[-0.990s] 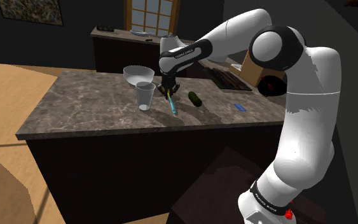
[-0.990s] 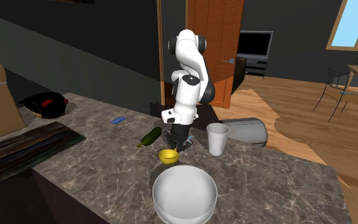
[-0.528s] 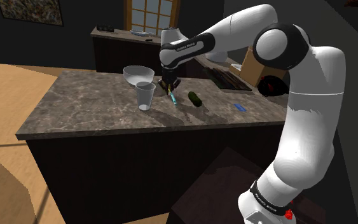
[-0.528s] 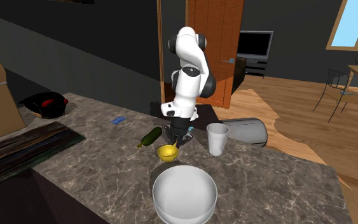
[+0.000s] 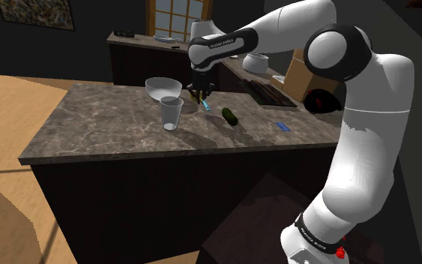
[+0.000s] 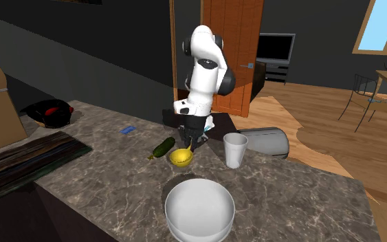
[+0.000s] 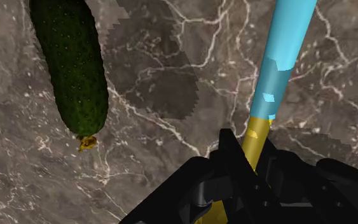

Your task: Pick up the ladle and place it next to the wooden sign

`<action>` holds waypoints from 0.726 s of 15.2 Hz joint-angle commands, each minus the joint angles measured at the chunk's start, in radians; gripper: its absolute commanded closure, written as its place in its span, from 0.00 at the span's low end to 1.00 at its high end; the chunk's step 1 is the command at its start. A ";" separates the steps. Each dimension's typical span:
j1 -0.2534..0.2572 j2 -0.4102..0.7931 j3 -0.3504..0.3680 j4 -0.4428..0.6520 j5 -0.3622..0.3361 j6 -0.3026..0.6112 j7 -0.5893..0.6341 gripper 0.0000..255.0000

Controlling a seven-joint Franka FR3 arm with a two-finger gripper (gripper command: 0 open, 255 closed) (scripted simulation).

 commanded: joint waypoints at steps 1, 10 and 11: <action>-0.001 -0.009 0.001 0.012 0.003 -0.021 -0.005 1.00; -0.014 -0.047 -0.003 0.059 0.014 -0.100 -0.041 1.00; -0.028 -0.063 -0.009 0.034 0.016 -0.088 -0.060 1.00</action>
